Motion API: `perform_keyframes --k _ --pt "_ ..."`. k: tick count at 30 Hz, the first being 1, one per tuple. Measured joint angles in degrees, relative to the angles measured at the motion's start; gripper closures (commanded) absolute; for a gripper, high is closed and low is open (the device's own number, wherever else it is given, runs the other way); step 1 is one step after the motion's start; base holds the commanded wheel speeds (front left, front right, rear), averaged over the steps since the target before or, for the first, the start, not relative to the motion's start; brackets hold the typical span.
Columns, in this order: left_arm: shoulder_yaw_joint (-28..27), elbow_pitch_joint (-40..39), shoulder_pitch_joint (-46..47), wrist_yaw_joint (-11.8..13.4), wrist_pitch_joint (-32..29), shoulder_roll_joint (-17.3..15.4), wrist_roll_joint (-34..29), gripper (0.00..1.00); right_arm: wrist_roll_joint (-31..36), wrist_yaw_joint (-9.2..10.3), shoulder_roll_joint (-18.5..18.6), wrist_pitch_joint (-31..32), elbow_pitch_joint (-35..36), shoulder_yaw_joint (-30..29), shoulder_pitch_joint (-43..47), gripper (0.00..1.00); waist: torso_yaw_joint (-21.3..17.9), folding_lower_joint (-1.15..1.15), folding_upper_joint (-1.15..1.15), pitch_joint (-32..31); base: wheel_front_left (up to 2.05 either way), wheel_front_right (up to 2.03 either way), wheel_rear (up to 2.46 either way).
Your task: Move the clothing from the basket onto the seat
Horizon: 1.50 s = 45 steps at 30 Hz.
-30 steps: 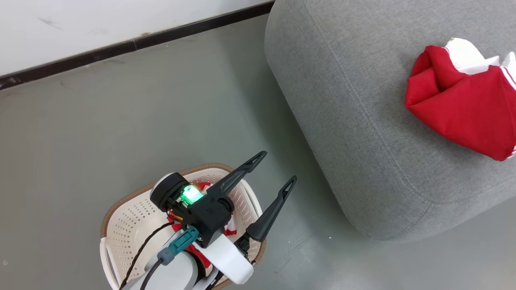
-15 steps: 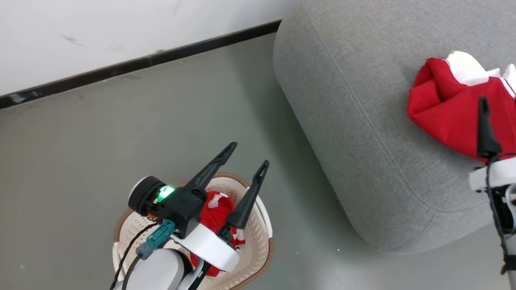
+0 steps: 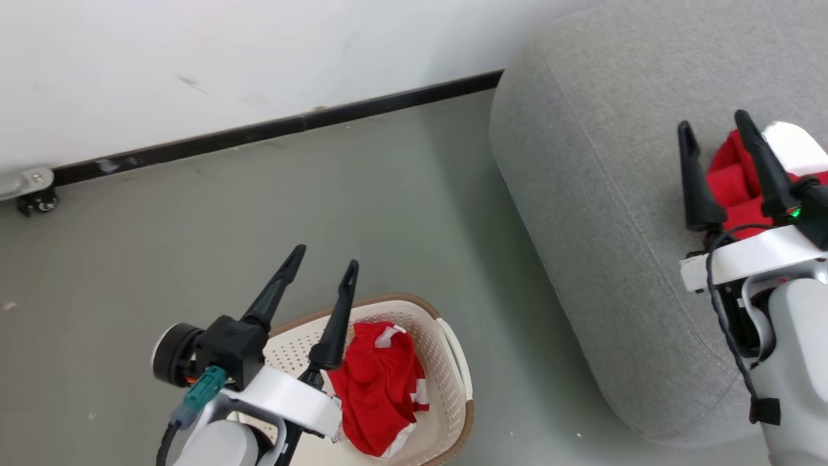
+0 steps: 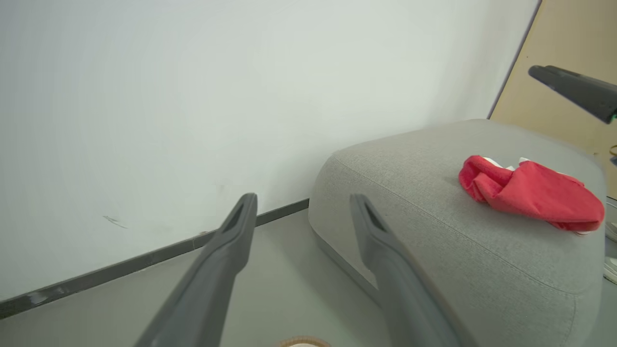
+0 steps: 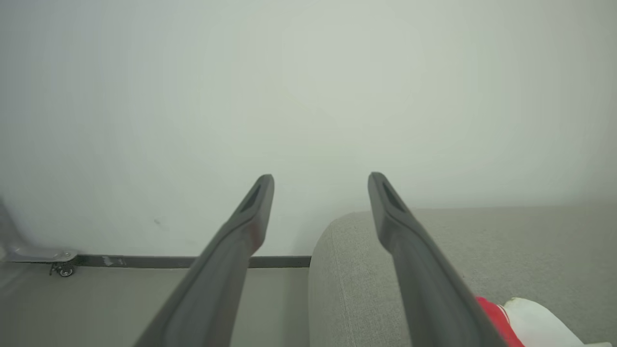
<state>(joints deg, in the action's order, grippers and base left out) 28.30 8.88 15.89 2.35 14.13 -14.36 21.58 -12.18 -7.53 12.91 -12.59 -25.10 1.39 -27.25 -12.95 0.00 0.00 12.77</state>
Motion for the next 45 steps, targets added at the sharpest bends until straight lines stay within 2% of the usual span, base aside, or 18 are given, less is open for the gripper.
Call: perform_keyframes --k 13,20,32,45 --pt "-5.53 0.7 -4.21 4.78 0.02 0.69 1.53 0.0 2.34 0.0 -3.65 0.73 3.0 1.86 2.55 0.0 5.32 0.0 0.0 -4.08 0.0 0.0 0.0" --pt "-7.42 0.74 -5.42 6.1 0.02 1.99 1.51 0.0 3.7 0.0 -6.21 1.05 3.94 1.0 6.61 0.0 7.52 0.0 0.0 -6.38 0.0 0.0 0.0" --pt "-9.79 0.94 -9.34 7.24 0.09 2.68 1.48 0.0 5.79 0.01 -8.5 2.02 5.09 -1.52 14.95 0.0 10.0 0.0 0.0 -10.24 0.0 0.0 0.0" --pt "-11.27 1.11 -12.38 7.25 0.09 3.27 1.0 0.0 7.37 0.01 -9.62 3.07 7.6 -2.88 22.59 0.0 11.16 0.0 0.0 -13.45 0.0 0.0 0.0"
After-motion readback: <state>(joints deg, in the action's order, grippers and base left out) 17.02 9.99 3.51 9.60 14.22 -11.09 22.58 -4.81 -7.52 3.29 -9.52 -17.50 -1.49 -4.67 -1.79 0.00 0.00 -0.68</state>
